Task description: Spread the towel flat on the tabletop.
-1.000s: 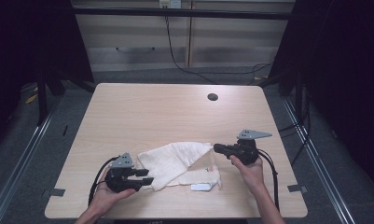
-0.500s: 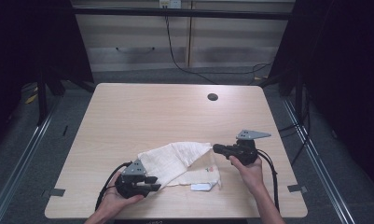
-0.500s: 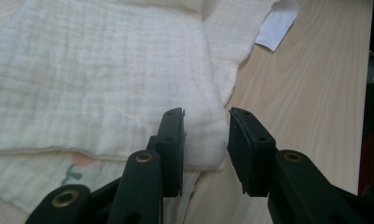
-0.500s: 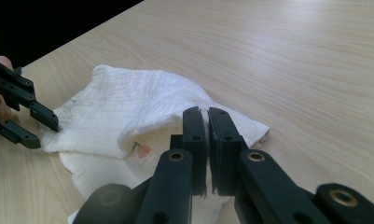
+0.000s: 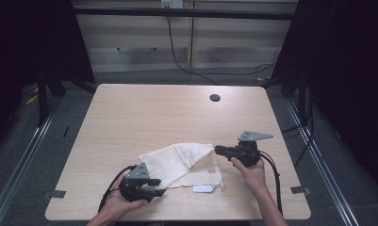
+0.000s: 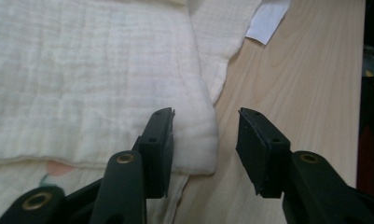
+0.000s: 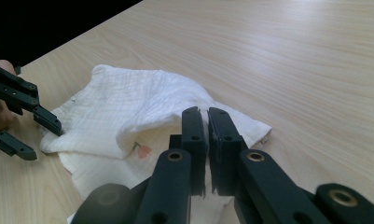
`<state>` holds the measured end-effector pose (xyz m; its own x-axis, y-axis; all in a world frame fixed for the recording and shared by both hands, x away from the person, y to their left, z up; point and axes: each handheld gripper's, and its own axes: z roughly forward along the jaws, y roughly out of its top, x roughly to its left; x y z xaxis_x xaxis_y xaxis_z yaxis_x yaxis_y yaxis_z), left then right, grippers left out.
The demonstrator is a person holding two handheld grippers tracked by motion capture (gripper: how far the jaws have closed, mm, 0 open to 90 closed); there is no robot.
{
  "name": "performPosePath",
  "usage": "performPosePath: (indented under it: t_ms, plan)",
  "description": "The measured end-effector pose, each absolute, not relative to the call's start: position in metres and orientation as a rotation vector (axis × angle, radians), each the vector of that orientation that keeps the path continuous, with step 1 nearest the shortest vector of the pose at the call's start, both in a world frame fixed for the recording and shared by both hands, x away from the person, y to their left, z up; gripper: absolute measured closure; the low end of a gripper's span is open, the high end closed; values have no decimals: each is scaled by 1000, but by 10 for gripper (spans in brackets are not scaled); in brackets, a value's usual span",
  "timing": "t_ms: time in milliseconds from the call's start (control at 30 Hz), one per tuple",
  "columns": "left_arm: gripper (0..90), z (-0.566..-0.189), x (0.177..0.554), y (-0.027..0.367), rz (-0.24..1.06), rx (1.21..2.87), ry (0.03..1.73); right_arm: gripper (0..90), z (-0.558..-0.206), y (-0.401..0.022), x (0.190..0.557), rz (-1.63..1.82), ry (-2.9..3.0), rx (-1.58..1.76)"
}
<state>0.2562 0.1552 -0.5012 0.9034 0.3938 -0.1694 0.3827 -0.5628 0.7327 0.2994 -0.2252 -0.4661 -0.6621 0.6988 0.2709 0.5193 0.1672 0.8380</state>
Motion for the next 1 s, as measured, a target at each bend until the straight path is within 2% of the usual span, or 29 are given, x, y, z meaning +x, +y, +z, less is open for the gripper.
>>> performPosePath:
  t_ms: [167,300,333,433,733,1000]
  plan:
    - [607,-501,250,152,113,2251,511,854,-466,-225,299,1501,2259,1191]
    - [715,-501,247,150,185,2269,496,851,-467,-224,299,1502,2259,1193]
    - [715,-501,247,150,191,2270,511,851,-467,-224,299,1502,2259,1193]
    - [841,-500,256,155,118,2251,550,847,-468,-223,300,1496,2264,1193]
    - [852,-494,262,165,-1,2151,578,849,-466,-226,300,1515,2244,1199]
    - [864,-481,271,180,27,2061,646,855,-463,-227,299,1534,2240,1189]
